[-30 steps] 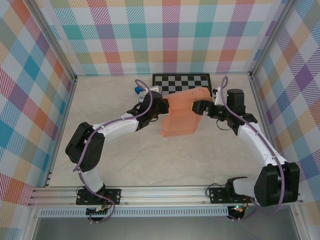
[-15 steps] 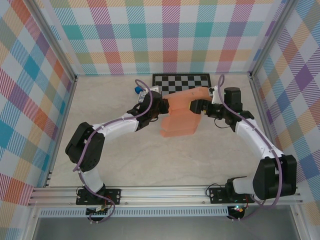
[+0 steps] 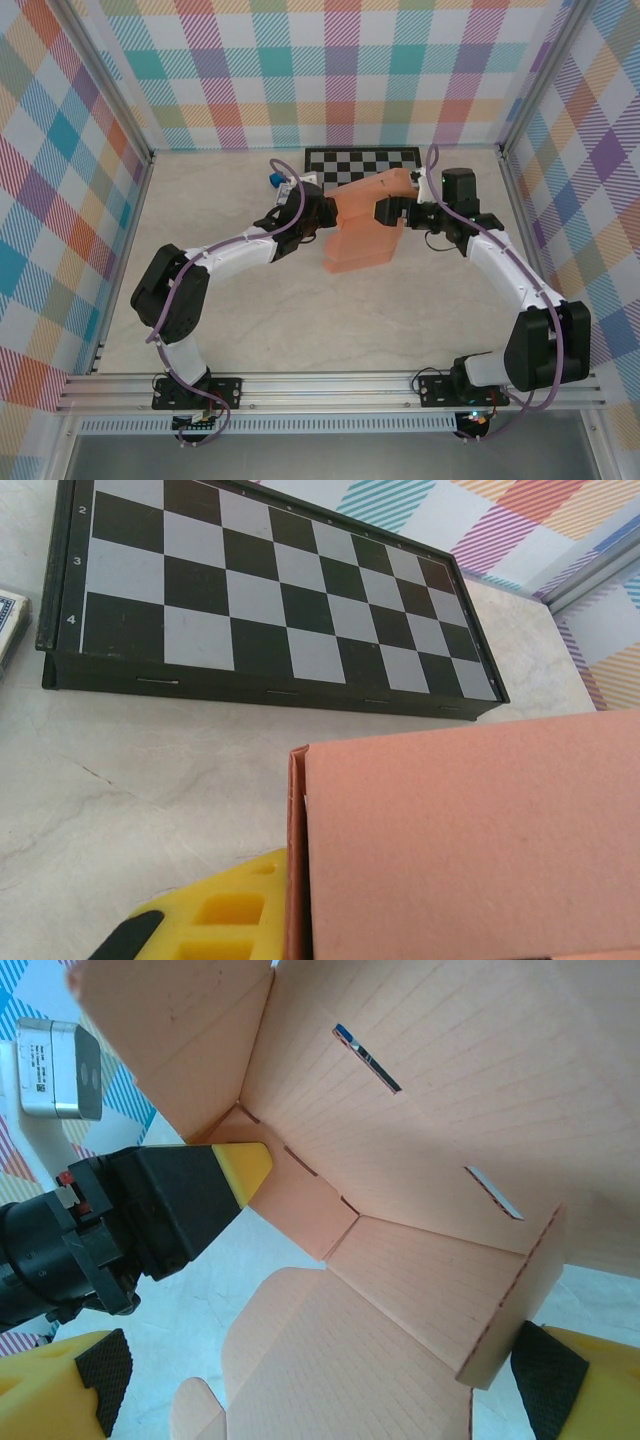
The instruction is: Fold the paper box
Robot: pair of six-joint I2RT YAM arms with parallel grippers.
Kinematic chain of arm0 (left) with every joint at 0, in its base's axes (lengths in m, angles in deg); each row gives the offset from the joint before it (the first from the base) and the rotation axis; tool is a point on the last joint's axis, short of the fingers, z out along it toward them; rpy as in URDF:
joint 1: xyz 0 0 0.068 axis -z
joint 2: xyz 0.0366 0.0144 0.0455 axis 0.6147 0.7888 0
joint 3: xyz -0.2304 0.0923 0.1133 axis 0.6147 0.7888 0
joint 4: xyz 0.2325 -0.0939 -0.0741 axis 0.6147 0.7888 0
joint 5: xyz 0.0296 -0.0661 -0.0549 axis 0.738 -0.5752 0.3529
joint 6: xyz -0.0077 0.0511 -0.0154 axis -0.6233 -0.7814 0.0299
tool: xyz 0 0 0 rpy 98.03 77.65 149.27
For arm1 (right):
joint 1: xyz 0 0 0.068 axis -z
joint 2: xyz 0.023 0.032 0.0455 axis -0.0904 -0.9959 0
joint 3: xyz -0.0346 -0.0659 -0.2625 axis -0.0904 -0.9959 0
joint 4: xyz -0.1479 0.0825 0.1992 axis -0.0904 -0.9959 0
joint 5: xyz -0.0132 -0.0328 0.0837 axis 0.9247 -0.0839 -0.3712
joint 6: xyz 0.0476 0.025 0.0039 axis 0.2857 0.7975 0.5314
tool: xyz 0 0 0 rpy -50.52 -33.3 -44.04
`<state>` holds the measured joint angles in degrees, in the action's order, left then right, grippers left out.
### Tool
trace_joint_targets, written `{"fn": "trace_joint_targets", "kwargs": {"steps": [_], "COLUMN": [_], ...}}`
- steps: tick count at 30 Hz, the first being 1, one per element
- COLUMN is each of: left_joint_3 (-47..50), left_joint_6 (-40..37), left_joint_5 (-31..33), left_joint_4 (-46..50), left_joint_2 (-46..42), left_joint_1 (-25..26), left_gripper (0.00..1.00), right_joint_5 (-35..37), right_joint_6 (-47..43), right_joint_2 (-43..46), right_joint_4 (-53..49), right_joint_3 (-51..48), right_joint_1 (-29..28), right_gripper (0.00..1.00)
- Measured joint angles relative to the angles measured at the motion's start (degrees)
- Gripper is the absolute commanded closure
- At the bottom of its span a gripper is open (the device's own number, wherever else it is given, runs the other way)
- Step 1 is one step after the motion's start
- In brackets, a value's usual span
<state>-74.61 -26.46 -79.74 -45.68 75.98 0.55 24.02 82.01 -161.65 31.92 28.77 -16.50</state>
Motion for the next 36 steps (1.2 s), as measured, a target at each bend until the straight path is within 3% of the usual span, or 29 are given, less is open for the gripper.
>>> {"fn": "trace_joint_targets", "kwargs": {"steps": [22, 36], "left_joint_3": [0.5, 0.6], "left_joint_6": [-0.4, -0.4], "left_joint_5": [0.2, 1.0], "left_joint_4": [0.0, 1.2], "left_joint_2": [0.0, 0.0], "left_joint_1": [0.0, 0.0], "left_gripper": [0.84, 0.84], "right_joint_5": [-0.6, -2.2], "right_joint_6": [-1.5, 0.2], "right_joint_2": [0.6, -6.2], "right_joint_4": [-2.0, 1.9], "right_joint_3": [1.4, 2.6], "right_joint_1": [-0.1, -3.7], "right_gripper": [0.00, 0.00]}}
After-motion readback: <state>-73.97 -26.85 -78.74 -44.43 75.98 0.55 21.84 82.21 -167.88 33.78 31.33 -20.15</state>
